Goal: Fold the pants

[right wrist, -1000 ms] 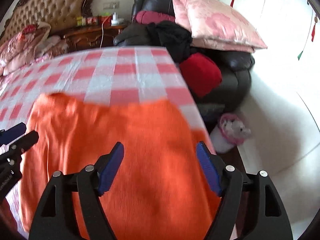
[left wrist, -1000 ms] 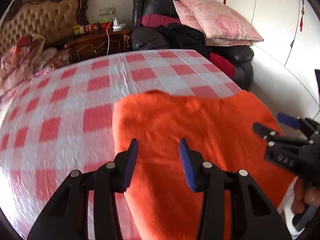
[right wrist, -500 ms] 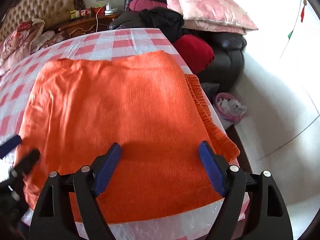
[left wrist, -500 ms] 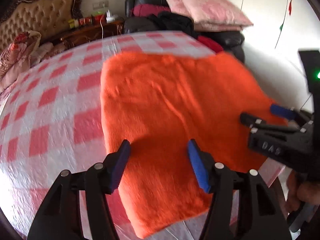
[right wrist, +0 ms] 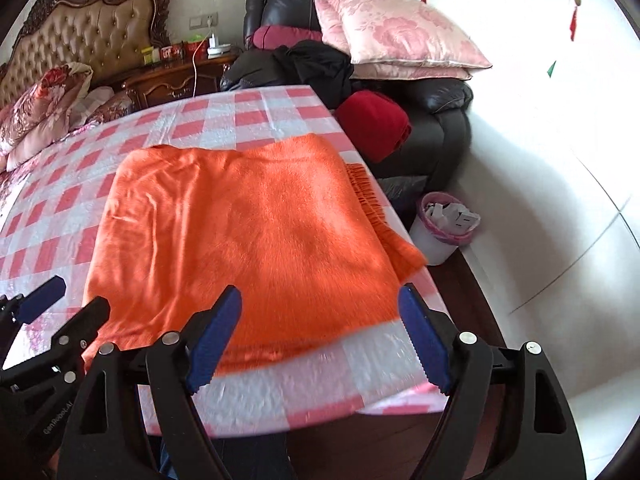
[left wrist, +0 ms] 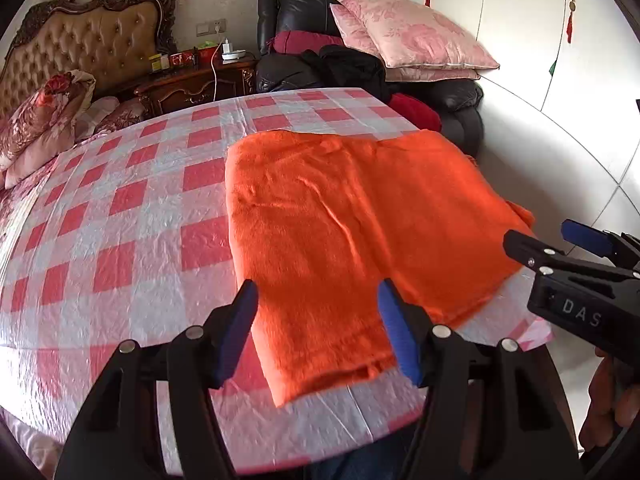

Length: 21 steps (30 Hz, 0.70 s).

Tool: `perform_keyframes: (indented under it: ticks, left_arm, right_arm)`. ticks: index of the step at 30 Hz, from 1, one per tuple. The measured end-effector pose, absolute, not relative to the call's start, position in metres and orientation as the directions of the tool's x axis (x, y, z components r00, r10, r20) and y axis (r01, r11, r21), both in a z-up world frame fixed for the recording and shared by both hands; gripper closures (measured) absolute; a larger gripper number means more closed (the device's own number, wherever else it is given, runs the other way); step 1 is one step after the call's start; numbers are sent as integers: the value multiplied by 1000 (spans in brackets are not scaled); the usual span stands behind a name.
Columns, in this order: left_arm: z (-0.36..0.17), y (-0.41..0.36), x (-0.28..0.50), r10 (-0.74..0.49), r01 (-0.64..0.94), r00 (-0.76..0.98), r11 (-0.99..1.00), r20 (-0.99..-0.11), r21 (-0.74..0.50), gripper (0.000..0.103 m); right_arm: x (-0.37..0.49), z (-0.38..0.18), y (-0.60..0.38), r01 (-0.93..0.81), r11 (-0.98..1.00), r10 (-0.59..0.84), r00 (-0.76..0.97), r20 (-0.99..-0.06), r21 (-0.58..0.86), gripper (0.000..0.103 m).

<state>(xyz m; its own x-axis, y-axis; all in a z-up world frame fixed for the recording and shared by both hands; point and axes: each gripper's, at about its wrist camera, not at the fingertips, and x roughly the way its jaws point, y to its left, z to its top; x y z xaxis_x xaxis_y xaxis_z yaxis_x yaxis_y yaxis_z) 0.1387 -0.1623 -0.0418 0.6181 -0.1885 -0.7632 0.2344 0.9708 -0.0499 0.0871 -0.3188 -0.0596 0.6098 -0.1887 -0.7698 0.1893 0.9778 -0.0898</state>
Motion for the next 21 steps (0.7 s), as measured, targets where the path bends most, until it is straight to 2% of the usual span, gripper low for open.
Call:
perform_keyframes:
  ticks: [4, 8, 17, 21]
  left_arm:
    - [-22, -158, 110, -195, 223, 628, 972, -754, -66, 37]
    - [-4, -151, 81, -201, 198, 629, 976, -751, -95, 30]
    - [22, -140, 35, -216, 184, 659, 975, -720, -124, 5]
    - [27, -144, 34, -214, 185, 679, 976, -703, -119, 5]
  right_arm:
    - [61, -42, -317, 203, 974, -211, 634, -744, -103, 26]
    - [28, -22, -313, 211, 971, -229, 654, -721, -116, 26]
    - [-20, 1, -312, 230, 968, -235, 681, -693, -102, 24]
    - [-23, 0, -311, 227, 967, -242, 682, -690, -116, 24]
